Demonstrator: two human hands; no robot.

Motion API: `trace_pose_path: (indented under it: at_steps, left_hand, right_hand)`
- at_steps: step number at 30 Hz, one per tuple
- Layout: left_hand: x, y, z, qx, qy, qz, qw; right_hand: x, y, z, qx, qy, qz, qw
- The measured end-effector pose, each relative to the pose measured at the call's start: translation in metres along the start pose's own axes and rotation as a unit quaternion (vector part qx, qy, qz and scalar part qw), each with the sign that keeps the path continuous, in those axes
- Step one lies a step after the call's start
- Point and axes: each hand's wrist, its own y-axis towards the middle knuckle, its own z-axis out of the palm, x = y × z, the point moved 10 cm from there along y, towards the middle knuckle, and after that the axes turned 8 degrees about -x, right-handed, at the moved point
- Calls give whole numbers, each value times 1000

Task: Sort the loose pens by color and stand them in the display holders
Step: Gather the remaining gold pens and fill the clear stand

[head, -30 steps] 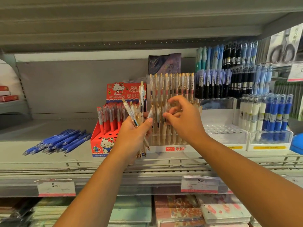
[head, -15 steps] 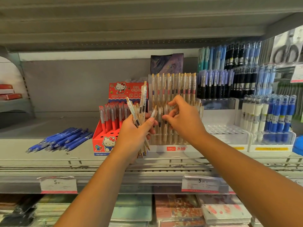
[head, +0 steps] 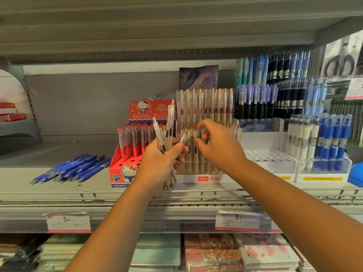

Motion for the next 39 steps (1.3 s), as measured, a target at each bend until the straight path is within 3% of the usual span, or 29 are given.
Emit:
trace_pose_path:
  at_steps: [3,6,8,13,22,28,32,39]
  left_hand:
    - [0,1,0,6,1,2,1000]
    - [-1,1,2,19,14,17,1000]
    - [-1,2,2,22,19,18,999]
    - [0,0,8,44,2,6,999]
    - [12,3,4,-1,-81,-66,995]
    - [15,5,-2,-25,-81,-82,993]
    - [11,3,-1,-3,9,-40,999]
    - [8,3,7,36,40,-14,998]
  right_hand:
    - [1,-4,-4,-7,149,73,986]
    - [9,-12,14,76,348,179,917]
    - [13,-16,20,98,396,210,889]
    - [4,-22,19,74,430,245,866]
    - [-9,-21,4,33,449,247,858]
    - [-29,-5,-23,-61,456,241,854]
    - [-42,8,-40,-116,399,213,884]
    - [-38,17,-42,-121,270,131,946]
